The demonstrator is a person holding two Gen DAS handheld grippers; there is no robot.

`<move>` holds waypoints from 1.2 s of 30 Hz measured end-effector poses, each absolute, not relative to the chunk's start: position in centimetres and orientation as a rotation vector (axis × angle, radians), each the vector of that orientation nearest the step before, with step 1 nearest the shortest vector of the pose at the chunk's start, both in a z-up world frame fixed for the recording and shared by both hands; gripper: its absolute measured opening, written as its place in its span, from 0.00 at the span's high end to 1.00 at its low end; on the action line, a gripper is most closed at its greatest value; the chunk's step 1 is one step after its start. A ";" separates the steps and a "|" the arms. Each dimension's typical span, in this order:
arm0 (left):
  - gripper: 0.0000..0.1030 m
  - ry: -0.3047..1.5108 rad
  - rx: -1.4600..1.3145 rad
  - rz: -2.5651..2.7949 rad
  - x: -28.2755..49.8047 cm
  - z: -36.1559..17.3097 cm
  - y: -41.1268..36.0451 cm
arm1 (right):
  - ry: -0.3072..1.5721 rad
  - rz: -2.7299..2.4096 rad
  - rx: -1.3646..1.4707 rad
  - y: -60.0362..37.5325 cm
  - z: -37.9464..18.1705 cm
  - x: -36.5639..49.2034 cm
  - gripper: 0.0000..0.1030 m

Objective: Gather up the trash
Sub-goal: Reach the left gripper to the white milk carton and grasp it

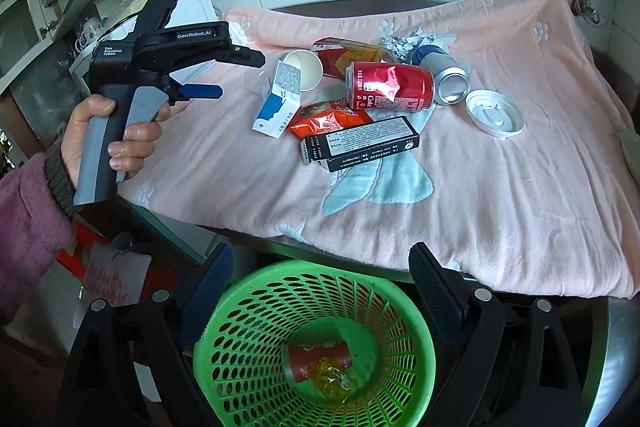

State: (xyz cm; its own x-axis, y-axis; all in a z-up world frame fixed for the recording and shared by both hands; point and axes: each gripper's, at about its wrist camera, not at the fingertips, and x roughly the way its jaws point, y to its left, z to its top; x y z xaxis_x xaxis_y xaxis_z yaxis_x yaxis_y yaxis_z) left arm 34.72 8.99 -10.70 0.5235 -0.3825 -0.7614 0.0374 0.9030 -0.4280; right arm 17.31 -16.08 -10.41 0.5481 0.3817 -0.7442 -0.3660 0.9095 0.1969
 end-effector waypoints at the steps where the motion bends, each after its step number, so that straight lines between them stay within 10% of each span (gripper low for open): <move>1: 0.06 0.998 -0.402 -0.256 35.3 -10.9 9.2 | 0.887 0.442 0.019 -16.1 -10.4 17.4 0.16; 24: 0.07 1.129 -0.588 -0.263 41.7 -16.9 9.6 | 0.929 0.416 0.054 -15.8 -11.3 22.4 0.16; 36: 0.29 1.149 -0.548 -0.300 42.0 -17.9 9.5 | 0.978 0.378 0.171 -15.3 -11.5 26.4 0.16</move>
